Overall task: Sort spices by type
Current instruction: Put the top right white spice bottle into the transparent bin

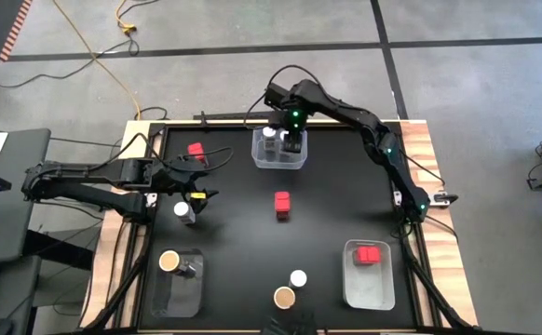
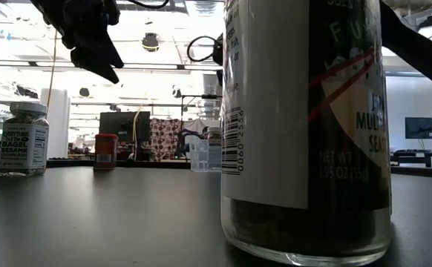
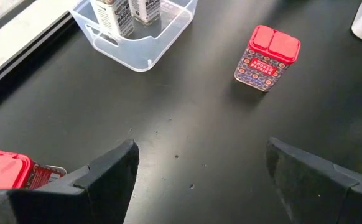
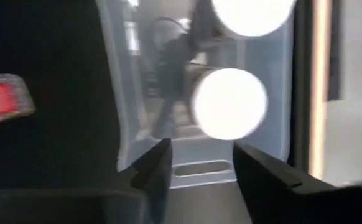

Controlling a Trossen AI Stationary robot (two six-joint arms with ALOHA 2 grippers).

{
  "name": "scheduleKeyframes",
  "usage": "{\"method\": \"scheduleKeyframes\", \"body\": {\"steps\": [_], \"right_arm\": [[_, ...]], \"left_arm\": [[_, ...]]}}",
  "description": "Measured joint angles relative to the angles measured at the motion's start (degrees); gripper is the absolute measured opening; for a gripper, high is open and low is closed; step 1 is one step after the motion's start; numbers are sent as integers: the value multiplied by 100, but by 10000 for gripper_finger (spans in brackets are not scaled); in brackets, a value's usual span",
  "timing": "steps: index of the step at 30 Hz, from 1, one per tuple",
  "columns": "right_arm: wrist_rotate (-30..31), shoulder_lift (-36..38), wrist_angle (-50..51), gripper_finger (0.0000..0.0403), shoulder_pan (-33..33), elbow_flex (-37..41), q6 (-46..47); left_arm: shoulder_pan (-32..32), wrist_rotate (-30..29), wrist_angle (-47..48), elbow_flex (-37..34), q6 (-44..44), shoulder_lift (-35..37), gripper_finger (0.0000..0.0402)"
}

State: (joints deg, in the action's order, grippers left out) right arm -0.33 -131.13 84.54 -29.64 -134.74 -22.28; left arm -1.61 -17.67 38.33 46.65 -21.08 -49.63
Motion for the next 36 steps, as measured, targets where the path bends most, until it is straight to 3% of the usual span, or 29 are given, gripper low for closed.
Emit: {"method": "scheduleKeyframes", "body": {"steps": [7,9,14,19,27,32,36], "right_arm": [[-150,1,-2,34,155,26,130],[-150,4,-9,15,210,140,129],[-155,11,-130,15,277,544,240],[-534,165,-584,11,256,1061,342],[-554,1635,-1643,11,249,2760,761],[-554,2985,-3484,11,250,4711,1234],[-553,3699,-5843,16,250,6379,1764]], "left_arm": [[0,2,0,0,-2,1,333],[1,2,0,0,-4,0,333],[2,2,0,0,-7,0,333],[0,5,0,0,-51,2,333],[1,5,-1,0,-127,1,333],[0,-74,-2,0,-107,0,333],[0,-90,-2,0,-107,0,333]]}}
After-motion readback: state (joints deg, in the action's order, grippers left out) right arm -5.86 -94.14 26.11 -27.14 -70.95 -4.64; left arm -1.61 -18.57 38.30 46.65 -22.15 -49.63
